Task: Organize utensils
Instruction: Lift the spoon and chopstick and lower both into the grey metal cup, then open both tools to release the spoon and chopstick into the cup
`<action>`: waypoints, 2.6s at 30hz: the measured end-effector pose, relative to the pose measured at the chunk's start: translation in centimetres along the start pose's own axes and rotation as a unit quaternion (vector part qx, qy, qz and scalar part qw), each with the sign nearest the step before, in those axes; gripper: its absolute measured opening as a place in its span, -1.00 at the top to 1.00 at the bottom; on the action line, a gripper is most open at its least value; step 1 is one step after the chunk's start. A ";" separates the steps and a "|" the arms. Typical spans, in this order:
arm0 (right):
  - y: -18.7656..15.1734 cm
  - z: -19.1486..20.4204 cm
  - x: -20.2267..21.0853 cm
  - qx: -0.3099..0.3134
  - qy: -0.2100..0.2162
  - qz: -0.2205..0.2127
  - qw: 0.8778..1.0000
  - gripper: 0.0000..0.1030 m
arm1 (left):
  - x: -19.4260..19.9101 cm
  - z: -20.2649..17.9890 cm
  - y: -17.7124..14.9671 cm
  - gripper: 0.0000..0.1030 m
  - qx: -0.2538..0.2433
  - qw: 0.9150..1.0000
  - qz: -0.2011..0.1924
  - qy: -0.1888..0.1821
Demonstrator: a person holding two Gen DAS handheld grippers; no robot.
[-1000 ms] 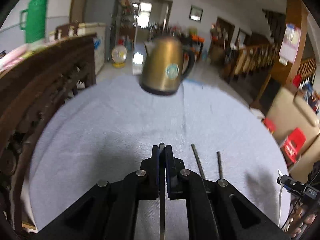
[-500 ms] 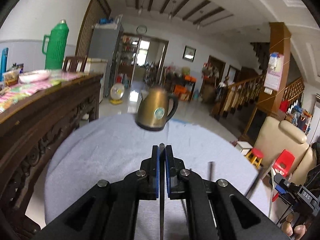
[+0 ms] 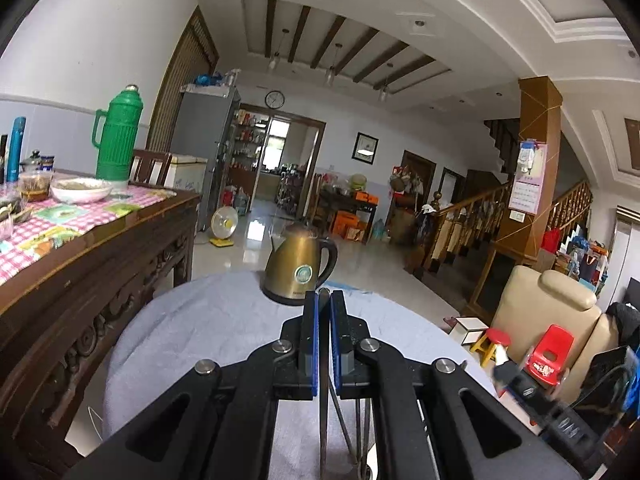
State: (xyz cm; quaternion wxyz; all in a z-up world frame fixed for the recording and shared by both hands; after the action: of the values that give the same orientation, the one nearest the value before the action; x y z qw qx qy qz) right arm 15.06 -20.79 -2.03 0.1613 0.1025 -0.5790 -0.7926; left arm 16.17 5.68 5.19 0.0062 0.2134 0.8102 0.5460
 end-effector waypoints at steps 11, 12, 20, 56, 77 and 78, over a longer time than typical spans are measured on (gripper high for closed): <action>-1.8 2.6 -2.9 0.063 -0.017 0.006 0.998 0.38 | 3.4 -1.8 2.4 0.89 0.007 0.998 -0.029 -0.052; -1.8 2.5 -3.1 0.064 -0.020 0.004 0.998 0.38 | 3.6 -2.0 2.6 0.89 0.011 0.998 -0.031 -0.060; -2.4 1.2 -3.0 0.070 -0.043 -0.003 0.997 0.38 | 2.9 -2.4 1.8 0.89 0.028 0.996 -0.028 -0.077; -6.8 2.2 0.9 0.121 -0.051 0.069 0.989 0.35 | 0.3 -2.7 -5.6 0.89 -0.005 0.994 0.098 -0.053; -4.8 -6.9 4.4 -0.022 -0.148 0.071 0.986 -0.22 | 1.2 0.8 -3.8 0.20 0.039 0.995 0.079 -0.051; -4.8 -7.2 4.5 -0.029 -0.150 0.072 0.986 -0.22 | 1.1 1.0 -3.9 0.20 0.040 0.995 0.082 -0.048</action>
State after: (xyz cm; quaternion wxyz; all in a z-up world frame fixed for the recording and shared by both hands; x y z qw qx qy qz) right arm 12.75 -27.53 -8.73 0.1322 -0.0646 -0.5796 -0.8015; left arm 14.13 5.69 1.59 -0.0085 0.3049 0.8101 0.5007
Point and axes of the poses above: each gripper's, at about its wrist camera, not at the fingertips, and x roughly against the way its jaws point, z to its left, y to its top, the point moved 5 cm from there along -x, roughly the way its jaws point, and after that the axes turned 10 degrees about x, right-handed, at the moved point
